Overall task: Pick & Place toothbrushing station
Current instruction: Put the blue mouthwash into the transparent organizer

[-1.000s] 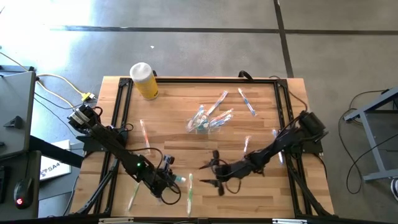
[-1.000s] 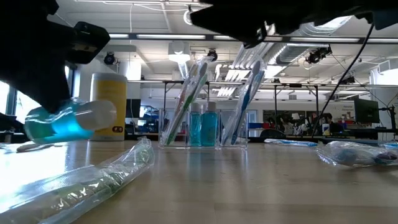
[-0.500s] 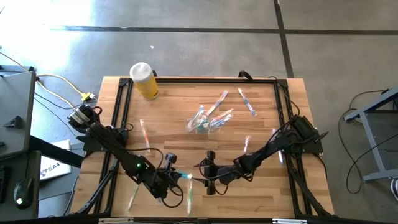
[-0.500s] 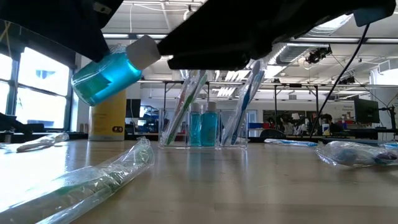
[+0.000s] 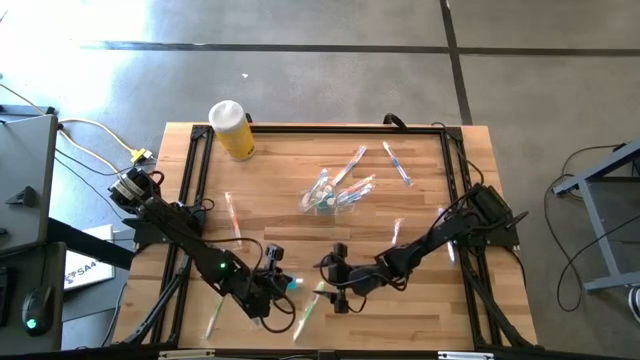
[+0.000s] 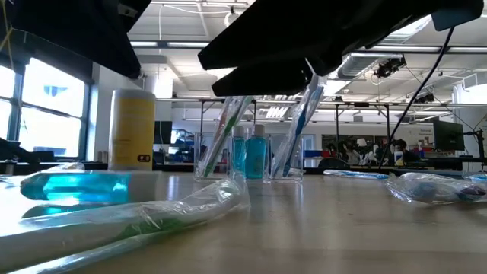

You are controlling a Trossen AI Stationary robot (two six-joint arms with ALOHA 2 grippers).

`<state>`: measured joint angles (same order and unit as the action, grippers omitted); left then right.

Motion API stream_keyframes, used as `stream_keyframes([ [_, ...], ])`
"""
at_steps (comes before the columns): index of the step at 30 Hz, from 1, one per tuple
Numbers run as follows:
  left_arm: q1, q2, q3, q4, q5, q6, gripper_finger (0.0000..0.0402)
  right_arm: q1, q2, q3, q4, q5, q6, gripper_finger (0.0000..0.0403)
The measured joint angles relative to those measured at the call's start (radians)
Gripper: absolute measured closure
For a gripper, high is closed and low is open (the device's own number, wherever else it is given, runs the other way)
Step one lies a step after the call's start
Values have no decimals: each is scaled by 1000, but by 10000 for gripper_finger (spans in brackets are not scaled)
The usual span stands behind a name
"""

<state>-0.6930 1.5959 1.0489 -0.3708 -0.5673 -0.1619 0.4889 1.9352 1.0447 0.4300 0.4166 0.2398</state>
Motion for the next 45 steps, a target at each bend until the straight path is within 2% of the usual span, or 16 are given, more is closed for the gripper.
stream_keyframes([
  [5, 0, 0, 0, -16, 116, -27, 397, 0, 0, 0, -9, 2, 0, 90],
  [13, 0, 3, 0, -30, 109, -102, 390, 0, 0, 0, -9, 1, 0, 90],
  [16, 0, 15, -3, -34, 109, -119, 363, 0, 0, 0, -9, 0, 0, 90],
  [25, 25, 101, -12, -34, 106, -136, 224, 0, 0, 0, -14, 0, 0, 90],
  [30, 36, 125, -11, -33, 106, -141, 170, 0, 0, 0, -21, 0, 3, 90],
  [35, 64, 164, -11, -37, 145, -169, 147, 0, 0, 0, -23, -1, 3, 90],
  [45, 132, 216, -8, -44, 225, -190, 144, 0, 0, 0, -44, -5, 3, 90],
])
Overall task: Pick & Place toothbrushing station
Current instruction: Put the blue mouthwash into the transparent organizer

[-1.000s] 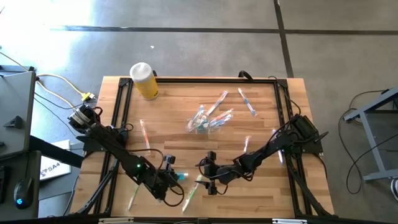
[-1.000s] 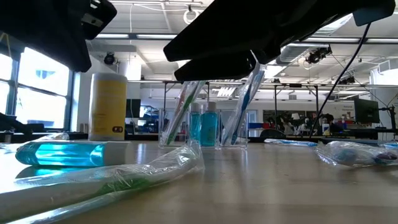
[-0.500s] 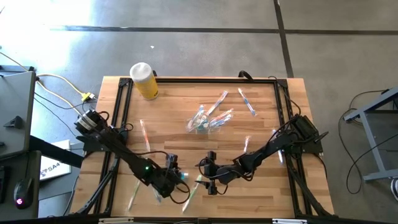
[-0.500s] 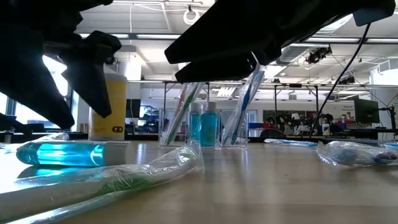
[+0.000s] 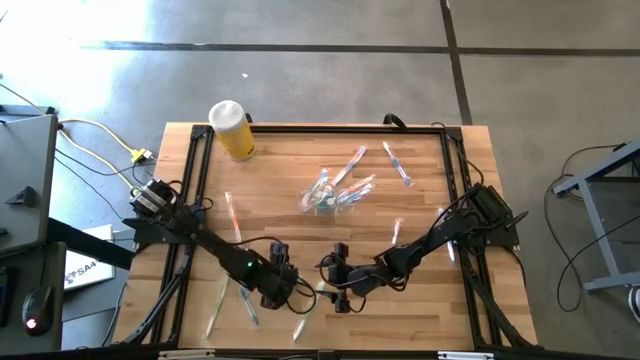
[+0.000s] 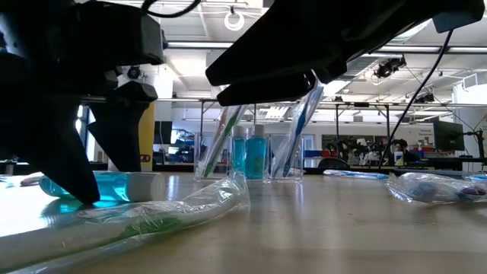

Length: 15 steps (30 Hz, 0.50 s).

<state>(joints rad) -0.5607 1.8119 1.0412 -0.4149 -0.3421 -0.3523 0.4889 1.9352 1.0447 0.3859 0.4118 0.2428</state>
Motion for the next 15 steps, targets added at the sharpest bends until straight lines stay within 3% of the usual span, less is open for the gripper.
stream_keyframes([
  [5, 26, 12, 0, -5, 55, -26, 145, 0, 0, 0, -25, -1, 26, 90],
  [8, 25, 13, 0, -15, 58, -37, 166, 0, 0, 0, -26, -1, 26, 90],
  [15, 23, 15, -2, -34, 36, -36, 297, -1, 0, 0, -26, -1, 25, 90],
])
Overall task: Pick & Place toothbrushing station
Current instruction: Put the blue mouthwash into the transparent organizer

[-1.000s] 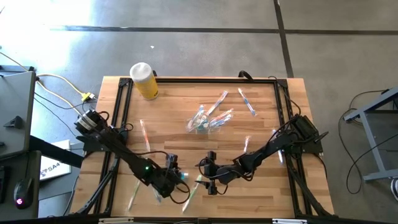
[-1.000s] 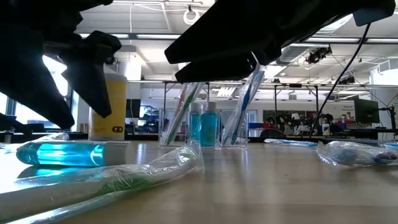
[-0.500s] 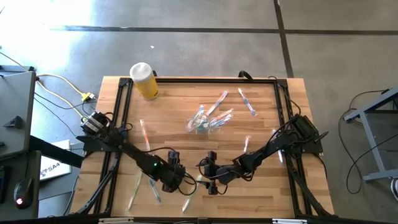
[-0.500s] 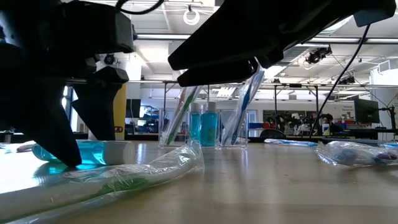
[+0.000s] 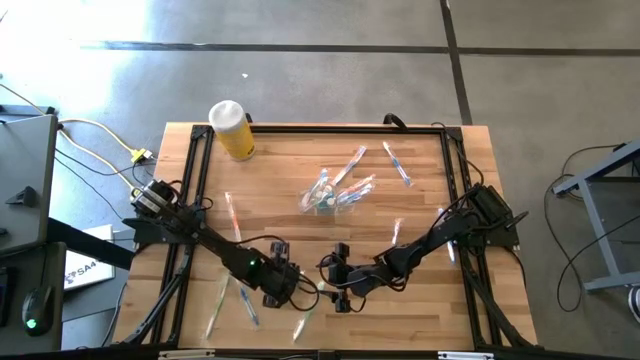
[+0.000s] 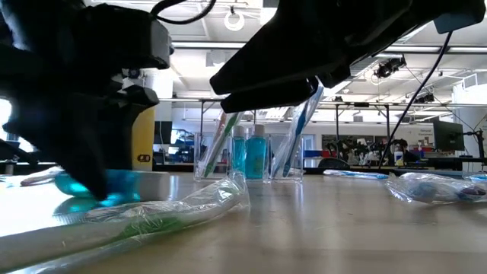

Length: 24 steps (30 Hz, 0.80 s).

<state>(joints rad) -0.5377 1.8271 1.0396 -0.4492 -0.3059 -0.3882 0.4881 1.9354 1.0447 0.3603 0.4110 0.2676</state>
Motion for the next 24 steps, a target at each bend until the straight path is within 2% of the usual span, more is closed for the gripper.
stream_keyframes([
  [3, 2, -1, 0, -5, -27, 23, 353, 0, 0, 0, 0, 0, -1, 90],
  [4, 2, -5, -1, -6, -35, 26, 358, 0, 0, 0, 0, 0, -2, 90],
  [11, 2, -79, -7, -14, -54, 45, 366, 0, 0, 0, -5, 44, -29, 90],
  [18, 1, -136, -7, 10, -58, 39, 376, -7, 0, 0, -48, 177, -65, 90],
  [21, 2, -136, -7, 12, -66, 41, 392, -21, 0, 0, -54, 153, -54, 90],
  [24, 2, -136, -6, 12, -66, 42, 398, -34, 0, 0, -55, 82, -51, 90],
])
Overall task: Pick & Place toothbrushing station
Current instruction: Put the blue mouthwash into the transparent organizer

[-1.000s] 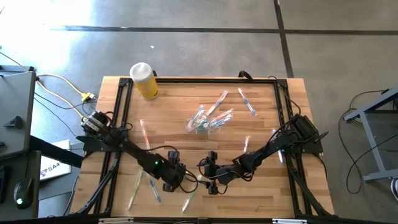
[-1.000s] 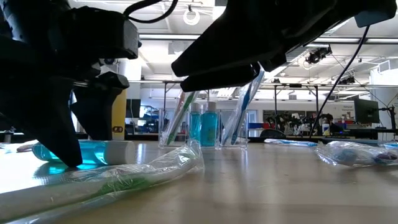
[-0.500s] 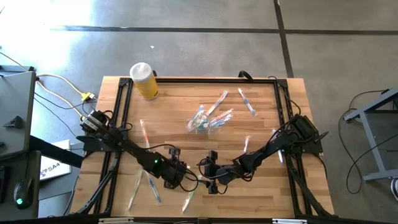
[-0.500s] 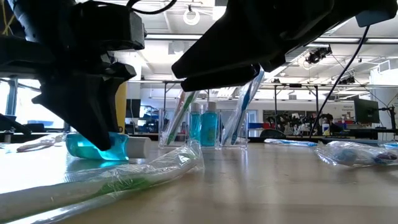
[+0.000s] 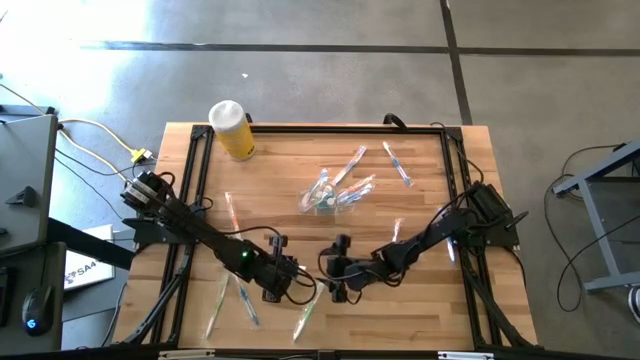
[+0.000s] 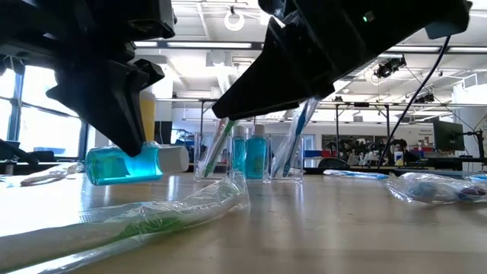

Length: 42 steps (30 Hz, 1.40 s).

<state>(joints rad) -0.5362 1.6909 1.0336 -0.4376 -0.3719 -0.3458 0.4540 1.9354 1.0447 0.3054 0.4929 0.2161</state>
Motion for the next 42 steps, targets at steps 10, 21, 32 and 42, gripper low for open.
stream_keyframes([
  [10, 0, 33, 4, 3, 50, -25, 392, -6, 0, 0, -3, -28, 26, 90],
  [21, 2, 75, 7, 24, 99, -28, 390, -4, 0, 0, 5, -32, 23, 90],
  [32, 67, 76, 6, 18, 207, -55, 389, -3, 0, 0, 5, -54, 24, 90],
  [42, 67, 78, 5, 0, 210, -45, 389, -3, 0, 0, -2, -59, 25, 90],
])
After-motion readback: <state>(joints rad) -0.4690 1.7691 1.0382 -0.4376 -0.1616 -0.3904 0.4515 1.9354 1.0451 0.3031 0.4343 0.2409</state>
